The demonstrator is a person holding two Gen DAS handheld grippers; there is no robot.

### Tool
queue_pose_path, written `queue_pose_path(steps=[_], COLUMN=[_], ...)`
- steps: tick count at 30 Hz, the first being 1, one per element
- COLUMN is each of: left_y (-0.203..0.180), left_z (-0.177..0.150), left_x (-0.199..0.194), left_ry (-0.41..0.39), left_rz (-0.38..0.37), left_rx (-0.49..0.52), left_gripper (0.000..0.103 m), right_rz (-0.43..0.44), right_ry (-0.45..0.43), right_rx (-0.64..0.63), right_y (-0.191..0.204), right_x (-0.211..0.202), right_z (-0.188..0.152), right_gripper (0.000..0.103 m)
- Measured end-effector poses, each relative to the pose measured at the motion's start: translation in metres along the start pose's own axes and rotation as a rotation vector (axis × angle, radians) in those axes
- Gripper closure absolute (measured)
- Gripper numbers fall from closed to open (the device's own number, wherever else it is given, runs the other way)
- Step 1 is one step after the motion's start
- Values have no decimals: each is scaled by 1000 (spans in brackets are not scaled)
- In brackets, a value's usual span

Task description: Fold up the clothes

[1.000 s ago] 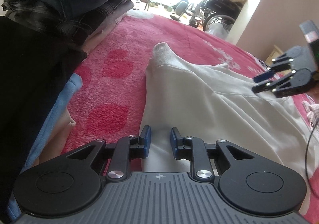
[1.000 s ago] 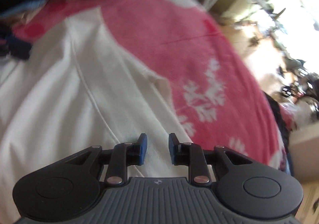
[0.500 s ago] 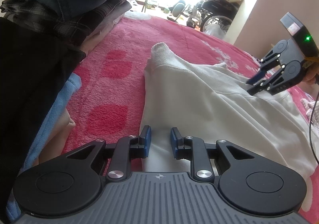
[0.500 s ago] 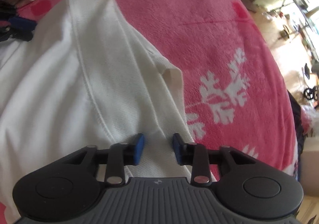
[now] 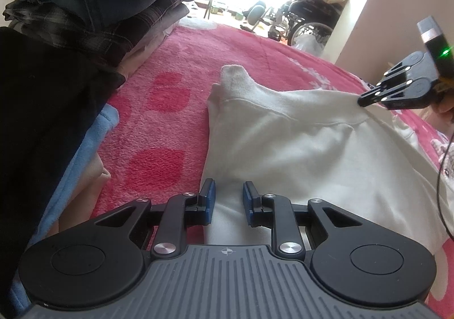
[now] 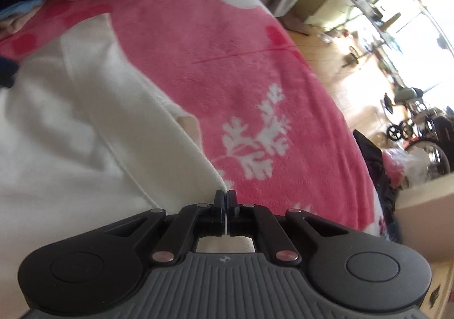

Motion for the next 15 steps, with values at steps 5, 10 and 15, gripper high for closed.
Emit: queue_pose_path(steps=[5,10,15], left_y=[-1,0,0], left_z=[-2,-1,-2], left_x=[0,0,0], left_ry=[-10,-6,-6], left_rz=[8,-1,-6], left_rx=[26,22,15], left_gripper=[81,80,81], right_rz=[-79,-137,-197], right_ry=[-50,-192,-100], right_rx=[264,728,944], right_y=[-17,-101,-144], right_x=[15,-42,-79], right_z=[-9,-64,-151], right_gripper=[92,74,73])
Point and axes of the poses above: each gripper's, at about its wrist camera, not at the fingertips, and x roughly the way its jaws point, y to its left, z to its top, the point moved 5 cm from there along x, roughly the way its jaws point, and after that the axes turned 3 degrees about y, right-handed, at the moved point
